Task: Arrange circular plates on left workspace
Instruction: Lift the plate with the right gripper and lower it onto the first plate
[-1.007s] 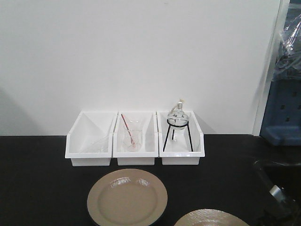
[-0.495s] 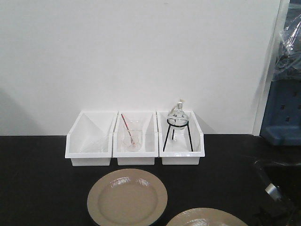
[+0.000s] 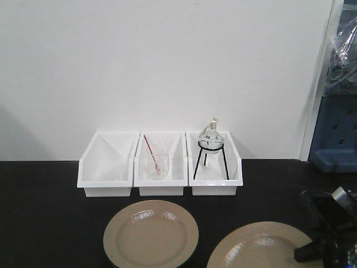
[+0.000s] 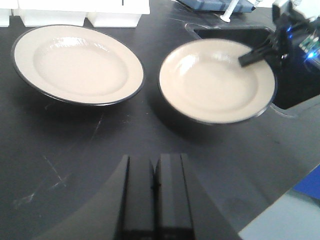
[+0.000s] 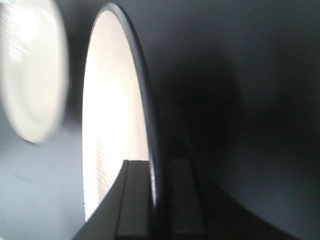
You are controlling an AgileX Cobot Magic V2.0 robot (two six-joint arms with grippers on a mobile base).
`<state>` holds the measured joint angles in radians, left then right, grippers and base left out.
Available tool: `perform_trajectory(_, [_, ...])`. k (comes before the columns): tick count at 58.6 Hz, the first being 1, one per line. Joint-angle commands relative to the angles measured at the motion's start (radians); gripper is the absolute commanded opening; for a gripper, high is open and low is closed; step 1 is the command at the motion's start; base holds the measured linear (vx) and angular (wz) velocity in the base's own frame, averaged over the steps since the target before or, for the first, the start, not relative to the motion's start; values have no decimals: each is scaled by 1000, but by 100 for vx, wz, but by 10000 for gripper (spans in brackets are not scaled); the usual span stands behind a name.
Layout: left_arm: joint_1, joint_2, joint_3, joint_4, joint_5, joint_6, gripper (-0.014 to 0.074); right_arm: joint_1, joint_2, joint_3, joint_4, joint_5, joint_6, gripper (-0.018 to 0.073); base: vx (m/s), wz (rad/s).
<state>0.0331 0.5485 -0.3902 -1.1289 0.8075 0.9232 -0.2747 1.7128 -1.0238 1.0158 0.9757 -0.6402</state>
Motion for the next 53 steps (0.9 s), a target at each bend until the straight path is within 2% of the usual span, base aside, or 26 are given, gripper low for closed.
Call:
perform_trajectory(1, [-3, 3, -23, -65, -5, -4, -1, 1, -76, -26, 220, 50, -9, -5, 0, 0])
perform_trajectory(12, [-3, 3, -23, -65, -3, -4, -1, 38, -80, -26, 470, 39, -54, -4, 0, 0])
perform_trajectory(23, [-3, 3, -23, -65, -7, -4, -1, 171, -67, -26, 649, -106, -89, -3, 0, 0])
perform_trajectory(31, [-3, 3, -23, -65, -7, -4, -1, 274, -13, -26, 779, -160, -146, -3, 0, 0])
perform_trajectory(42, [-3, 3, -23, -65, -7, -4, -1, 386, 90, -108, 777, -201, -151, -3, 0, 0])
perform_trajectory(53, [-3, 3, -23, -65, -7, -4, -1, 456, 188, -217, 777, -223, -129, -3, 0, 0])
